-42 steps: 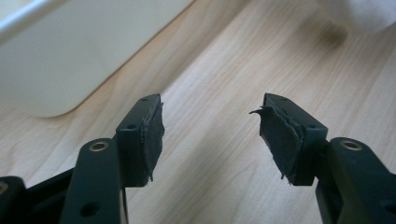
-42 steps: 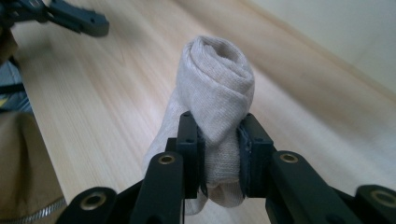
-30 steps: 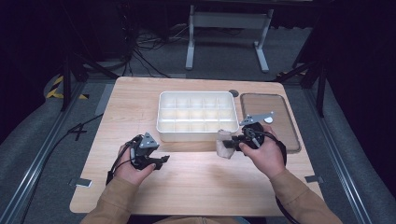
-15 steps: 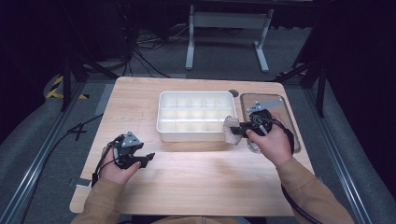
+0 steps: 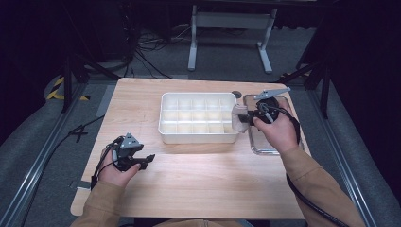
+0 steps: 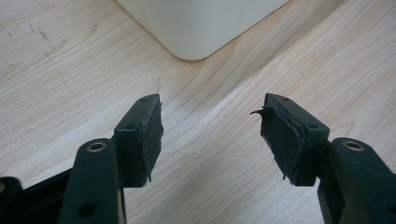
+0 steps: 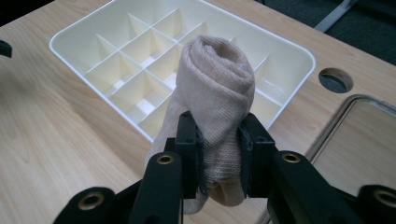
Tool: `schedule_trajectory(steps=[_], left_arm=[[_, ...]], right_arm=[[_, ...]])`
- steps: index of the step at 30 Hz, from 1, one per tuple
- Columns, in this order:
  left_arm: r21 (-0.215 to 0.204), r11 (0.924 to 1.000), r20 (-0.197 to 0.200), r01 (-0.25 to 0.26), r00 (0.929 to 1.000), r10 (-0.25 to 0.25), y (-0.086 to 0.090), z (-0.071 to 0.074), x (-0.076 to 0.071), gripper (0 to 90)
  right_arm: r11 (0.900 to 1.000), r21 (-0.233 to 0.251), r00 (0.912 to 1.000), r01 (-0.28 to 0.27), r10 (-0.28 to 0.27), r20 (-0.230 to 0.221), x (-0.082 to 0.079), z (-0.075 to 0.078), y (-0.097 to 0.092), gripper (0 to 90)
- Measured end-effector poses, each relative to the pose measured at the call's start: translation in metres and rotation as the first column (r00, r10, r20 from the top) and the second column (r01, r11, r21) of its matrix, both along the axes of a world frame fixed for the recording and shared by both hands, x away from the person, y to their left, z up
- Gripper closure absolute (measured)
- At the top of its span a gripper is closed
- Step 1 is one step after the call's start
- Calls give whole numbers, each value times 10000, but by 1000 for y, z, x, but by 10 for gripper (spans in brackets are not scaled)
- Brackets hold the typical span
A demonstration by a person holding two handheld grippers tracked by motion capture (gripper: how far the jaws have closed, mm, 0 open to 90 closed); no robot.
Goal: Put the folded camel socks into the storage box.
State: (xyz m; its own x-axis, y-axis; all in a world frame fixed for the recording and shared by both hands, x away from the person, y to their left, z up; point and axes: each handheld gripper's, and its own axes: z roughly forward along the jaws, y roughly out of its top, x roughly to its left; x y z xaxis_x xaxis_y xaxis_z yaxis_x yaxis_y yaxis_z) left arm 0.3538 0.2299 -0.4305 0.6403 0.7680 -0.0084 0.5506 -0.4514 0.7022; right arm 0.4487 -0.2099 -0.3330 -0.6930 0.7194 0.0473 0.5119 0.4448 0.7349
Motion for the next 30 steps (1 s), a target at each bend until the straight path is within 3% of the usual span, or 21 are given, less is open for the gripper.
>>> schedule_trajectory(steps=[8,12,14,22,27,30], left_arm=[[-247,9995,-59,-180,9998,179,0,1,-2,390],[-151,9997,63,-177,9998,178,5,2,-2,390],[-314,9990,-46,-331,9994,329,5,1,-4,390],[-300,9984,-90,-474,9988,472,9,2,-8,391],[-207,9988,33,-451,9990,452,12,1,-9,390],[-287,9979,-99,-588,9982,585,13,1,-11,390]], right_arm=[[9997,-211,9998,88,-84,205,12,5,0,723],[9993,-368,9997,57,-48,257,16,6,2,722],[9992,-400,9996,41,-30,277,18,7,3,722],[9968,-794,9996,-93,115,261,26,9,6,721],[9921,-1070,9975,-649,676,218,35,9,8,720],[9894,-1147,9955,-888,918,213,38,8,10,720]])
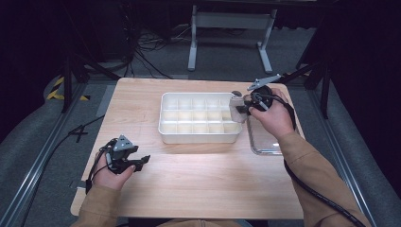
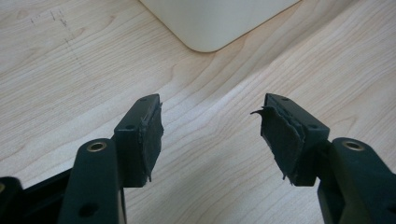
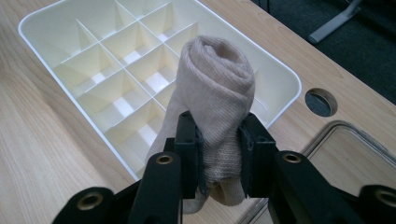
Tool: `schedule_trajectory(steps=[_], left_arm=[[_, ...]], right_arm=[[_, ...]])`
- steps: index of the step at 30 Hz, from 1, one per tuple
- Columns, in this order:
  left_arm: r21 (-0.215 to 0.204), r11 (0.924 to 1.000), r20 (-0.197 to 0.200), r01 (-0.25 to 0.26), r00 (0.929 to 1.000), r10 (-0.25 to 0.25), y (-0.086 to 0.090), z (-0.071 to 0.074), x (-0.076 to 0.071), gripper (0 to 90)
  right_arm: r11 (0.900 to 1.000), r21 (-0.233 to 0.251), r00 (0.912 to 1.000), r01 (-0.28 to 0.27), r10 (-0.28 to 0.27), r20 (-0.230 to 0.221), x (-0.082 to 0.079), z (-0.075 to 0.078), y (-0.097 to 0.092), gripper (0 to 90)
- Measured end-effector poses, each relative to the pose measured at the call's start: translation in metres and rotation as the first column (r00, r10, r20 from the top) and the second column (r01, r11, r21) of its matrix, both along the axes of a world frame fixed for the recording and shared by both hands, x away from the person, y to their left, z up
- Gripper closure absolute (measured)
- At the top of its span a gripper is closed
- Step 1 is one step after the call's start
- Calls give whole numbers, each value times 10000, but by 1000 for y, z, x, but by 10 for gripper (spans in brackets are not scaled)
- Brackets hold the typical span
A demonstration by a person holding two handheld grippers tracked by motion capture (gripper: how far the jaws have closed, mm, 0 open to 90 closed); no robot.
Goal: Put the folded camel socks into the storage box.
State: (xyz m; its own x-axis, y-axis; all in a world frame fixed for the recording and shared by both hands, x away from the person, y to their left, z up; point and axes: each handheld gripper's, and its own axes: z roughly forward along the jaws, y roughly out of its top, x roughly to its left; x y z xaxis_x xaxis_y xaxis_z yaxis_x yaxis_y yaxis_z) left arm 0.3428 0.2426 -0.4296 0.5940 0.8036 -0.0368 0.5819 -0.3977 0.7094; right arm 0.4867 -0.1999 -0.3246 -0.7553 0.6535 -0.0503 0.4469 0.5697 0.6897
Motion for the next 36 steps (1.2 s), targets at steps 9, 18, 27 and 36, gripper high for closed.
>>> schedule_trajectory(steps=[9,18,27,36], left_arm=[[-9,10000,65,-64,10000,64,3,0,-3,391],[2,10000,80,-11,10000,11,3,-1,-1,391],[-26,10000,-7,-92,10000,92,3,-1,-3,391],[-26,9998,70,-221,9997,221,10,-1,-10,392]], right_arm=[[9970,-551,9985,-538,534,-85,7,-6,10,720],[9821,-1545,9941,-1082,1087,-50,9,-18,21,717],[9637,-2177,9879,-1543,1468,-501,12,-27,32,716],[8898,-3428,9533,-3011,2730,-1289,28,-14,49,715]])
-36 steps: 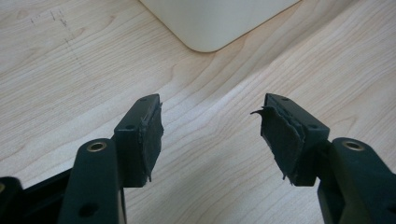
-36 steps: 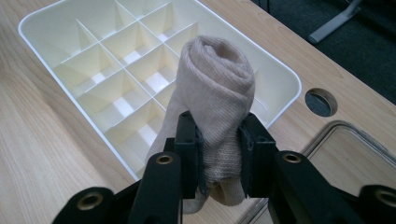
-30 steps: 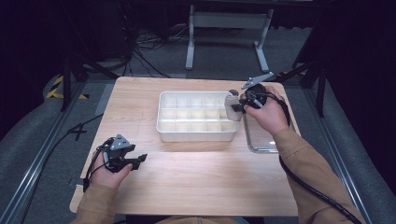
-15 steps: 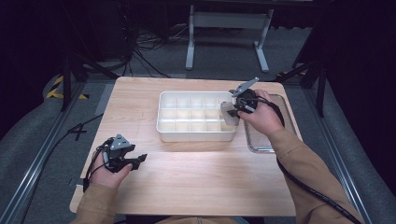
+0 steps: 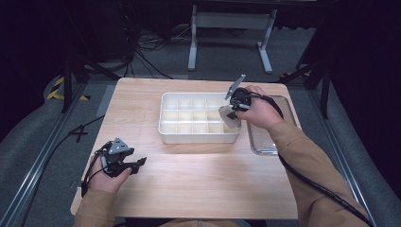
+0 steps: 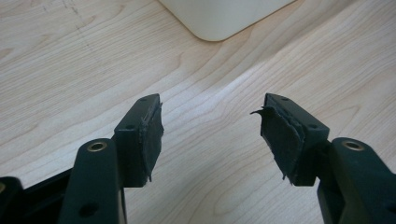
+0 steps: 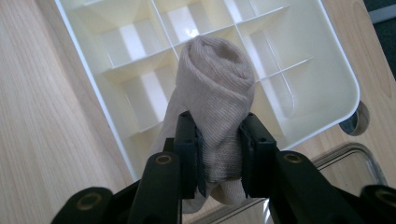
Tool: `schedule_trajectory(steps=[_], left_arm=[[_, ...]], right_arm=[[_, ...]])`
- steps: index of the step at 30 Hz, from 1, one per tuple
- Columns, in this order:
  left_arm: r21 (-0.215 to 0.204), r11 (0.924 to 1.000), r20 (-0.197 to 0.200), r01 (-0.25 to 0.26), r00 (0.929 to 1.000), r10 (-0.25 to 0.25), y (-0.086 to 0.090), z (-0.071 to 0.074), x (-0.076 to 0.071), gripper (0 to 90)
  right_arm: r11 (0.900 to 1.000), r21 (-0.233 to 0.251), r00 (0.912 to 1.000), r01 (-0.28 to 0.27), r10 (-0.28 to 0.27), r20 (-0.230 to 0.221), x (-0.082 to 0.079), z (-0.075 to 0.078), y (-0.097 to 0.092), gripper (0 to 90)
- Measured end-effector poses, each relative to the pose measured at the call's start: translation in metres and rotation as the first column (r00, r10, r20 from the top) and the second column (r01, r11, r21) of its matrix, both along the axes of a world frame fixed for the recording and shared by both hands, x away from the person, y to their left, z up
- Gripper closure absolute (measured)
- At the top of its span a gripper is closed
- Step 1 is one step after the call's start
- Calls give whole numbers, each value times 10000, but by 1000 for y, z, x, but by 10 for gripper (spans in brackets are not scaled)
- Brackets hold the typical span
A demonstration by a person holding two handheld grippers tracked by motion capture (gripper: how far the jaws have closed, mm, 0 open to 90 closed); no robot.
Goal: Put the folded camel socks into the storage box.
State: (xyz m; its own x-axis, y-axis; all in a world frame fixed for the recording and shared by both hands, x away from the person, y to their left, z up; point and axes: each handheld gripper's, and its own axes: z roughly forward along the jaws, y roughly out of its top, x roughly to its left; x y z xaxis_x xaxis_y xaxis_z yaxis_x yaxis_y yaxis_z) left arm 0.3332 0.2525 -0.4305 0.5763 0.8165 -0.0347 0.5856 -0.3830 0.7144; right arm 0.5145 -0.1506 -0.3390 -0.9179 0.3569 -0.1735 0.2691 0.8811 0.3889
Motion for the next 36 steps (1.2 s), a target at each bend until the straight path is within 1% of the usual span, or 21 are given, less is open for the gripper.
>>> schedule_trajectory(steps=[2,3,4,6,9,11,13,14,15,19,22,23,27,28,29,30,31,32,33,34,36], left_arm=[[36,10000,3,-20,10000,20,1,1,-2,393],[66,10000,34,-27,10000,27,2,2,-3,393],[-14,10000,28,-42,10000,42,1,1,-4,393],[44,10000,122,38,9999,-38,1,2,-5,393],[105,9999,140,79,9999,-80,1,2,-5,393],[41,10000,154,52,9999,-53,1,2,-6,393],[54,10000,117,35,9999,-35,2,2,-6,394],[-8,10000,80,-17,10000,17,2,2,-6,394],[23,10000,30,-41,10000,41,2,2,-6,394],[-36,10000,80,-3,10000,3,3,1,-5,394],[-62,10000,6,-21,10000,21,3,1,-5,395],[-53,10000,58,12,10000,-11,3,1,-4,396],[-11,10000,-33,49,10000,-49,3,1,-4,396],[-22,10000,5,32,10000,-32,3,1,-3,396],[-70,10000,23,3,10000,-2,2,0,-4,396],[-70,10000,23,3,10000,-2,2,0,-4,396],[-72,10000,25,-1,10000,1,2,0,-4,396],[-63,10000,18,5,10000,-5,3,0,-4,396],[24,10000,-9,50,10000,-50,3,1,-3,396],[1,10000,-19,37,10000,-37,3,1,-3,396],[-37,10000,22,12,10000,-12,3,0,-4,396]], right_arm=[[9977,-506,9989,-460,457,-73,4,2,3,715],[9963,-610,9981,-609,602,-137,5,2,4,715],[9928,-846,9964,-852,845,-113,7,3,5,715],[9872,-1126,9936,-1127,1115,-167,9,3,8,715],[9787,-1351,9879,-1545,1511,-353,10,3,11,715],[9687,-1480,9797,-1993,1938,-510,11,2,14,715],[9605,-1666,9747,-2231,2168,-551,12,1,16,715],[9523,-1815,9694,-2452,2383,-595,13,0,18,715],[9494,-1845,9670,-2542,2467,-630,13,-1,19,715],[9422,-2141,9662,-2577,2504,-611,15,-5,22,715],[9354,-2309,9634,-2679,2584,-711,17,-10,23,715],[9332,-2385,9631,-2689,2577,-774,16,-12,23,715],[9333,-2405,9634,-2667,2510,-942,16,-18,23,715],[9347,-2330,9627,-2686,2520,-989,17,-20,23,715],[9377,-2341,9657,-2567,2390,-1015,16,-22,23,714],[9380,-2370,9667,-2529,2351,-1011,16,-24,23,714],[9419,-2286,9680,-2463,2274,-1059,16,-27,23,714],[9399,-2347,9675,-2482,2285,-1081,16,-28,23,713],[9423,-2357,9694,-2378,2152,-1179,16,-30,23,713],[9447,-2347,9715,-2291,2070,-1154,17,-33,22,712],[9520,-2171,9730,-2159,1913,-1290,17,-38,21,711]])
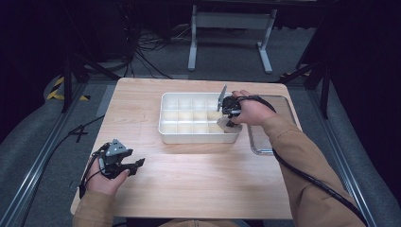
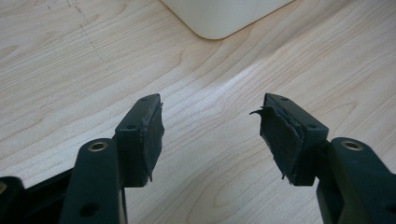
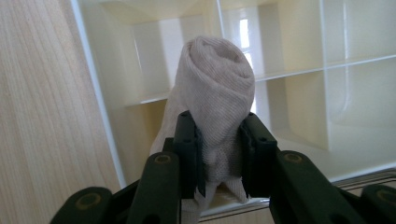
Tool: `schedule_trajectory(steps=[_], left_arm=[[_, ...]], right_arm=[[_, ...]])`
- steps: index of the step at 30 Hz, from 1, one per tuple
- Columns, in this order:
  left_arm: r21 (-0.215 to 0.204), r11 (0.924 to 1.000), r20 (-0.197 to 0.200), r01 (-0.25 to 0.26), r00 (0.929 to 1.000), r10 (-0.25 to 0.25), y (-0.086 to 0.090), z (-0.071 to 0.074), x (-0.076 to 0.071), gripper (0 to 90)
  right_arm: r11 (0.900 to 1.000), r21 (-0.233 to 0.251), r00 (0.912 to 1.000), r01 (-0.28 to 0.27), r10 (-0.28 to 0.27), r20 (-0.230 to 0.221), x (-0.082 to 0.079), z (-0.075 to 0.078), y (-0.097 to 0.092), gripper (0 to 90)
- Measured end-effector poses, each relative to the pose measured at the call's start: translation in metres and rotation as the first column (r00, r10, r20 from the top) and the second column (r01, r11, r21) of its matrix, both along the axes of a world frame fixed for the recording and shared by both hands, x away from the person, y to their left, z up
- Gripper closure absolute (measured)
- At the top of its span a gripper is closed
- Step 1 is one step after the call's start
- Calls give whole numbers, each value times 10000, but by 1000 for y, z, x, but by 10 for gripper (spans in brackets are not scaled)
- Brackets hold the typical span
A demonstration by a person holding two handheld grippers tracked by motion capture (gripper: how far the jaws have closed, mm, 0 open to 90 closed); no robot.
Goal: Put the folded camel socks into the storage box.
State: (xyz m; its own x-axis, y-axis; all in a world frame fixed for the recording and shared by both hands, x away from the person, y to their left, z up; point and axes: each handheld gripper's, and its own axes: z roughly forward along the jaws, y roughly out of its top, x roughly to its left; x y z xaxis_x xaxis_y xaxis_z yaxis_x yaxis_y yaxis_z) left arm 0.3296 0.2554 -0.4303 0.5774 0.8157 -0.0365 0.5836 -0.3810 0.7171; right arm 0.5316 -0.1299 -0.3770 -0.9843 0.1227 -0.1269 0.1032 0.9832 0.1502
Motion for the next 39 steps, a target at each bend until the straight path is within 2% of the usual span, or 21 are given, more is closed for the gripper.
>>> schedule_trajectory(steps=[5,10,15,21,25,28,30,32,35,39], left_arm=[[24,10000,-8,-3,10000,3,0,0,0,396],[1,10000,-3,-24,10000,24,-1,0,0,396],[51,10000,39,53,10000,-53,-2,0,1,396],[49,10000,-106,65,9999,-65,-3,-1,2,396],[43,10000,3,70,10000,-70,-3,-1,2,395],[16,10000,18,67,10000,-67,-2,0,2,396],[43,10000,30,74,10000,-74,-2,0,2,395],[92,9999,39,110,9999,-110,-2,0,2,395],[39,10000,15,92,10000,-92,-3,0,2,397],[62,9999,-1,81,10000,-81,-5,1,2,397]], right_arm=[[9983,110,9978,569,-564,-358,1,-7,-2,708],[9950,-156,9934,991,-998,-574,1,-19,-8,706],[9933,-416,9922,1073,-1097,-595,1,-31,-10,713],[9895,-697,9894,1263,-1307,-634,2,-38,-7,719],[9868,-905,9881,1347,-1406,-623,3,-42,-5,717],[9864,-869,9872,1399,-1456,-643,2,-39,-6,688],[9883,-664,9882,1370,-1410,-600,1,-34,-7,637],[9872,-516,9862,1506,-1537,-614,0,-26,-9,614],[9845,-14,9824,1752,-1749,-661,-1,-6,-16,617],[9845,246,9835,1737,-1721,-559,-4,12,-21,632]])
